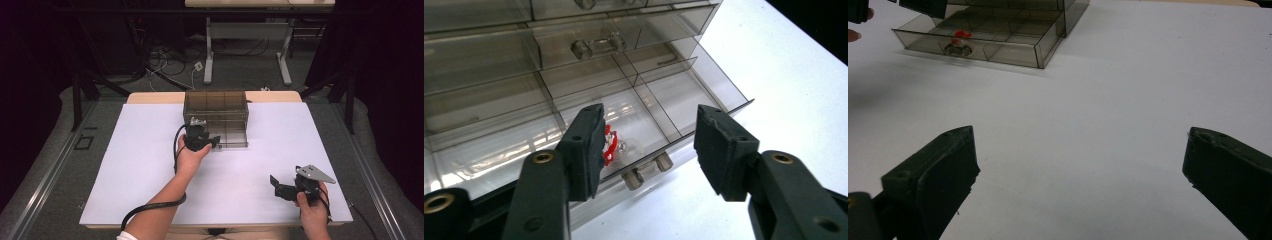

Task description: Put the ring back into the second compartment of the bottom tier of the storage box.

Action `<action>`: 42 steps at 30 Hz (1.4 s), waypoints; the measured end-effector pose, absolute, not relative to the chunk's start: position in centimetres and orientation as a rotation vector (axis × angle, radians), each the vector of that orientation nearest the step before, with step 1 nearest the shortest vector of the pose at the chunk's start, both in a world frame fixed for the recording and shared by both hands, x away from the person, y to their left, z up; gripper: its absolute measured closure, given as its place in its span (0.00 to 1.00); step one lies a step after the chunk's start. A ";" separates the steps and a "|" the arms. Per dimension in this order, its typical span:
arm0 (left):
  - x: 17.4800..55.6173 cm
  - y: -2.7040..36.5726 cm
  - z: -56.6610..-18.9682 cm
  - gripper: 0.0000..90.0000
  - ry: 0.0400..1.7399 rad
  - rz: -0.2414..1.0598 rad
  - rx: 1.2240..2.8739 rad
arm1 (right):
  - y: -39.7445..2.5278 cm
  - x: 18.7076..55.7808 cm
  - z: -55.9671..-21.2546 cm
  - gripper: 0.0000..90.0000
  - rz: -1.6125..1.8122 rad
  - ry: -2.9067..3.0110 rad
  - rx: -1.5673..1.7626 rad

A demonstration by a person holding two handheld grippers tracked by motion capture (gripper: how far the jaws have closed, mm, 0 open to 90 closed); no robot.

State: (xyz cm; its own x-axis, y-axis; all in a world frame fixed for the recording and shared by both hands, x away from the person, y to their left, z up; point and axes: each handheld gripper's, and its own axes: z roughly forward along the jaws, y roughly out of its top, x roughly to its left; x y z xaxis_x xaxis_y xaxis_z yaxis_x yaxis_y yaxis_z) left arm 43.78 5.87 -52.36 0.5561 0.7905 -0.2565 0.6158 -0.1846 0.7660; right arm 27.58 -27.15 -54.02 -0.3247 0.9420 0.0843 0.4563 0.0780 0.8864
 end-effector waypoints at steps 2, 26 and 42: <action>43.4 6.1 -52.2 0.50 1.136 0.260 1.881 | -27.2 27.6 -54.0 0.01 1.197 1.834 1.376; 38.9 9.4 -49.7 0.24 1.087 0.281 1.781 | -27.0 27.6 -54.0 0.01 1.185 1.837 1.377; 35.1 12.2 -48.6 0.00 1.000 0.294 1.729 | -26.9 27.5 -54.1 0.01 1.195 1.838 1.372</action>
